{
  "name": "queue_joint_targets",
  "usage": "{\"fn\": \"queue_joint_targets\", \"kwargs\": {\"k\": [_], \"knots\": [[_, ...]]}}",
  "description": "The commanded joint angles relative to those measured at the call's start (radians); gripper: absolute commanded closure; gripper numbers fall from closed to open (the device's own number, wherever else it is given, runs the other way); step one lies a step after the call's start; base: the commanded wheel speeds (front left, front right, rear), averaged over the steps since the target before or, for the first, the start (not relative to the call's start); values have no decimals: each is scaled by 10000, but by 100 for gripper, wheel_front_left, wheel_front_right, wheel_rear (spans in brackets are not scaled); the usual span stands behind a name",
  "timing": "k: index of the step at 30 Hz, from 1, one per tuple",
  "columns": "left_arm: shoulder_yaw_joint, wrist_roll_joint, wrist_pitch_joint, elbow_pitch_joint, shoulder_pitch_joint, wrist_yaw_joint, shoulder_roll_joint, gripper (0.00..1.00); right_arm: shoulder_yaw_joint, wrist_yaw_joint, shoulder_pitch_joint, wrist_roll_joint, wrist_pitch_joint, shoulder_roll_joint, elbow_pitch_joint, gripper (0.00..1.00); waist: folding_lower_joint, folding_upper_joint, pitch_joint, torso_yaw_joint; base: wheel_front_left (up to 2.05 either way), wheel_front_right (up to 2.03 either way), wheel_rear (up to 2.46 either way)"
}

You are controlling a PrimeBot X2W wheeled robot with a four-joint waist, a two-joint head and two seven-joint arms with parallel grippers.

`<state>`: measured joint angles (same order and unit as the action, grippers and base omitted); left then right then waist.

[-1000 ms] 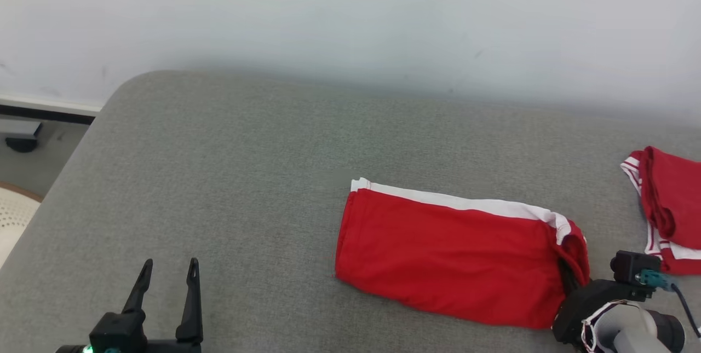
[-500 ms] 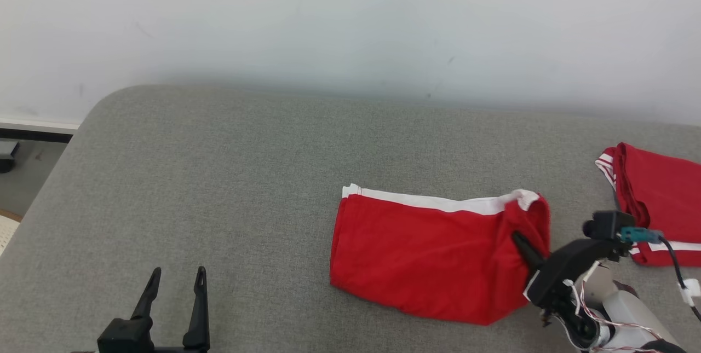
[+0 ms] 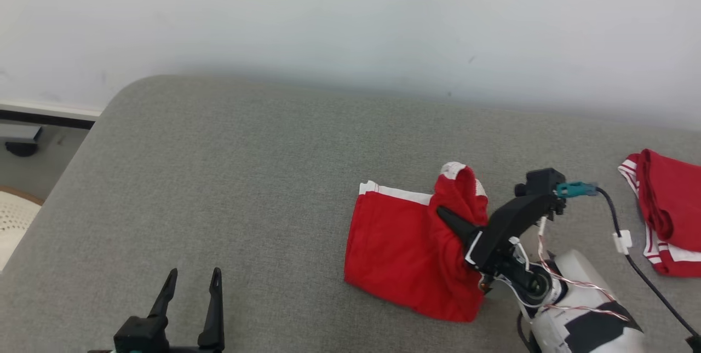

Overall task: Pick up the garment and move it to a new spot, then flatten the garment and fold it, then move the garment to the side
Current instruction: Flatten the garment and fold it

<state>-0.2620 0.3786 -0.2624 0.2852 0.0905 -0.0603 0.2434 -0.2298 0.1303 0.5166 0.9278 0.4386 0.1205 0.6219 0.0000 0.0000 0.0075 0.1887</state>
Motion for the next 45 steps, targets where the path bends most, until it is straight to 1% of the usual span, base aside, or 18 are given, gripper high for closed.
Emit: {"fn": "queue_joint_targets", "kwargs": {"k": [1,5,8,10,17,24,25,26,27,30,33,37,42,45], "knots": [[-21,65,-20,43,161,35,-66,0,3,12,148,-98,40,-70,91,100,0,0,62,118,0,0,0],[-92,7,-20,195,307,153,-187,0,9,13,637,-309,105,-484,848,100,0,0,163,348,0,0,0],[-89,-40,-20,323,460,236,-302,0,-40,13,981,-415,-139,-636,1486,100,0,0,227,471,0,0,0],[-123,-96,-20,443,581,328,-401,0,-125,13,1315,-530,-456,-690,2274,100,0,0,297,606,0,0,0],[-134,-254,-20,735,849,541,-618,0,-1355,14,1778,714,-1201,-704,3327,100,0,0,448,915,0,0,0],[-19,-386,-20,933,995,706,-716,0,-2630,14,2219,1742,-2070,-705,4081,100,0,0,517,1025,0,0,0],[-5,-401,-20,977,989,731,-727,0,-2791,14,2288,1812,-2251,-702,4153,82,0,0,506,1023,0,0,0],[29,-414,-20,1003,990,748,-740,0,-2950,14,2325,1893,-2427,-704,4216,35,0,0,481,1011,0,0,0],[67,-437,-21,1021,978,763,-748,0,-3095,14,2361,2004,-2532,-706,4269,0,0,0,454,993,0,0,0],[187,-484,-20,1057,859,754,-752,0,-3452,14,2465,2325,-2870,-703,4279,0,0,0,334,893,0,0,0],[279,-507,-20,1052,750,761,-738,0,-3595,14,2518,2503,-3128,-703,4196,0,0,0,250,796,0,0,0],[457,-582,-20,953,643,744,-685,0,-3771,14,2757,2258,-4137,-667,3958,0,0,0,140,561,0,0,0],[648,-635,-20,758,462,715,-625,0,-4066,13,2721,1374,-6040,244,3339,0,0,0,98,292,0,0,0],[717,-692,-20,618,301,684,-615,0,-3985,13,2492,943,-6772,825,3065,0,0,0,44,151,0,0,0]]}}
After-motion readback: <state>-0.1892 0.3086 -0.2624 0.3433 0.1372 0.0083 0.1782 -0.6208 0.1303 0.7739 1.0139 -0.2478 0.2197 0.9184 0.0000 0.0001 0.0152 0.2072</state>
